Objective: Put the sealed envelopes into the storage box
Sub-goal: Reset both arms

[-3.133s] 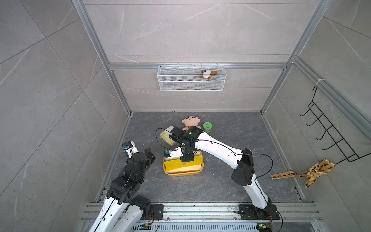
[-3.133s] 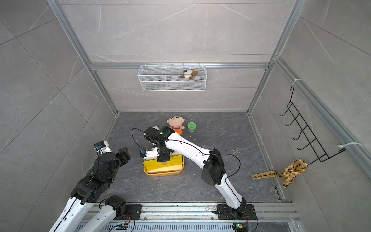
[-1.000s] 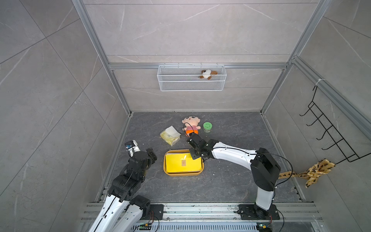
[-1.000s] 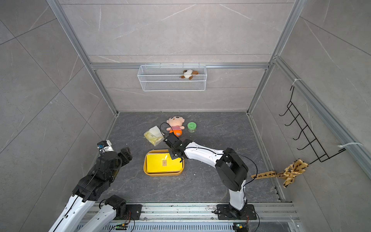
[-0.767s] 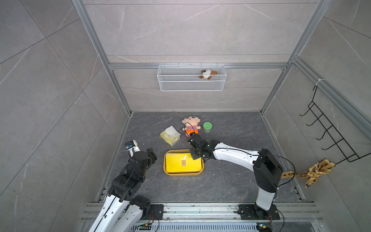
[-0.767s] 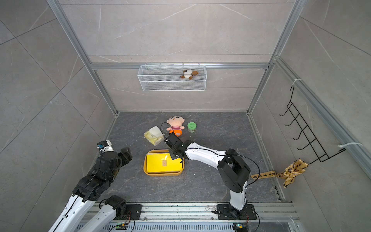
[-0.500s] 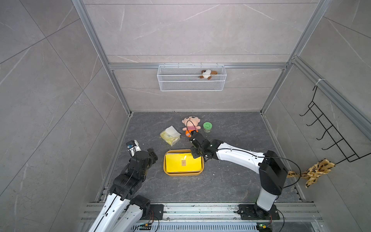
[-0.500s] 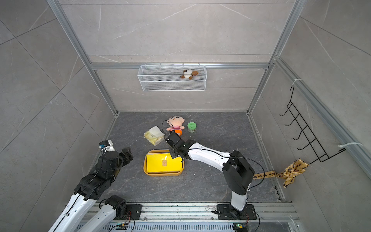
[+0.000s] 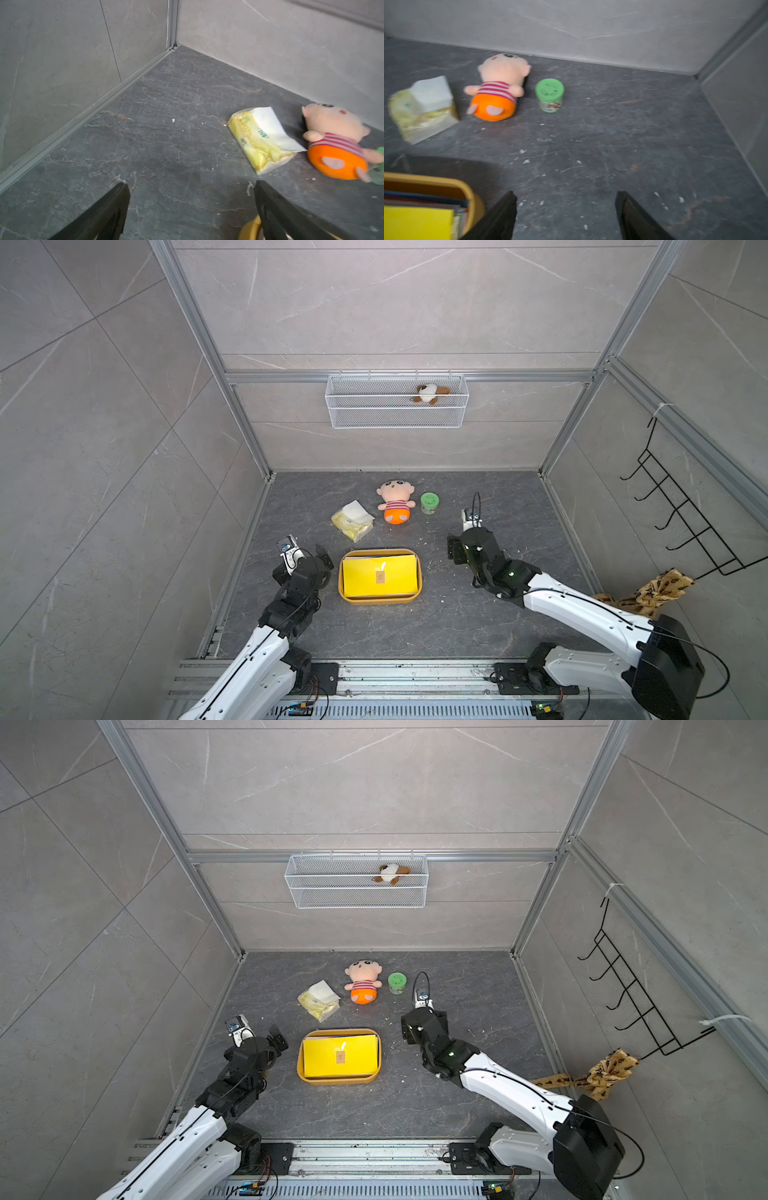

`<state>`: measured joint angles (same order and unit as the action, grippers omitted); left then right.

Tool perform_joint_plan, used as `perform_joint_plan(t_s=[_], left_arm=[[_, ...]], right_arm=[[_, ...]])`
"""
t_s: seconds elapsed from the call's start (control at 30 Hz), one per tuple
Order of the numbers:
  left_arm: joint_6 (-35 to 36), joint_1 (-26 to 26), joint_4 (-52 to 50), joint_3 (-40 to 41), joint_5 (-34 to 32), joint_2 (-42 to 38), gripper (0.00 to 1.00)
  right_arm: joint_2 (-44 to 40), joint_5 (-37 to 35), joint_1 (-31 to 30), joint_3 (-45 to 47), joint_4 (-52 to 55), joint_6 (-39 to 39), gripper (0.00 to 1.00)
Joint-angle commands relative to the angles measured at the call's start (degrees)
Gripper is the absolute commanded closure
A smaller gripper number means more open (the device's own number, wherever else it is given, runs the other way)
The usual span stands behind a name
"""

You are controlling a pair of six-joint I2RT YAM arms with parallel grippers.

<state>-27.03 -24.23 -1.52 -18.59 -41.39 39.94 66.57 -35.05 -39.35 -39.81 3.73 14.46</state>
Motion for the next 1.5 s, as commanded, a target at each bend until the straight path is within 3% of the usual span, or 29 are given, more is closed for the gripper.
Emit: perform_joint_plan(t_s=[0.0,0.13,0.27,0.4,0.53,0.6,0.63,0.67,0.73,0.77,0.83,0.9,0.93,1.03,1.13,1.47], left_arm=[[13.2,0.2,25.2,6.7,-6.0,0.0,0.01],[23.6,2.5,46.5,14.8,-5.6,8.9,0.02],[24.7,9.2,53.0,14.6,2.0,19.2,0.01],[25.9,14.4,60.1,13.3,11.2,25.8,0.01],[27.4,17.6,65.6,9.9,18.6,34.7,0.01],[25.4,21.1,75.4,11.0,23.4,41.4,0.01],[23.3,22.4,79.4,11.6,22.2,43.9,0.01],[21.9,24.5,79.0,11.5,25.1,45.1,0.01],[22.2,24.8,76.3,9.4,26.1,46.3,0.01],[21.8,25.4,72.5,8.1,27.1,45.5,0.01],[20.6,27.6,70.5,6.6,30.3,46.2,0.01],[19.3,30.0,68.6,5.6,34.2,46.2,0.01],[19.4,30.1,68.8,5.6,34.0,46.3,0.01],[19.4,30.1,68.2,5.5,34.0,46.1,0.02],[19.6,29.9,68.6,5.9,33.8,45.8,0.02],[19.5,29.8,68.5,5.7,34.2,45.9,0.02]], right_arm=[[-3.0,-9.1,3.0,8.3,-9.7,-5.0,0.14],[-5.3,-9.6,8.6,13.9,-17.6,-7.5,0.08],[-2.9,-7.1,15.1,16.8,-27.4,-14.5,0.07],[3.9,0.9,24.2,23.2,-42.8,-14.8,0.07],[9.7,8.6,26.8,24.5,-55.9,-18.3,0.08],[13.9,9.3,27.4,23.5,-59.2,-19.8,0.08],[16.8,9.7,27.9,24.0,-63.6,-20.0,0.08],[20.1,9.6,28.3,24.3,-69.0,-21.0,0.08],[17.6,12.5,29.5,23.2,-60.6,-18.5,0.09],[17.7,17.5,32.0,22.9,-60.0,-17.2,0.13],[23.5,19.7,34.9,22.8,-67.1,-15.9,0.14],[20.2,23.8,37.1,19.3,-53.9,-13.9,0.12],[21.6,25.1,37.7,20.5,-59.2,-13.7,0.12],[21.4,25.6,38.2,20.4,-58.4,-13.4,0.11],[21.4,25.5,38.2,20.4,-58.1,-13.6,0.01],[21.6,25.4,38.0,20.6,-59.0,-13.9,0.01]])
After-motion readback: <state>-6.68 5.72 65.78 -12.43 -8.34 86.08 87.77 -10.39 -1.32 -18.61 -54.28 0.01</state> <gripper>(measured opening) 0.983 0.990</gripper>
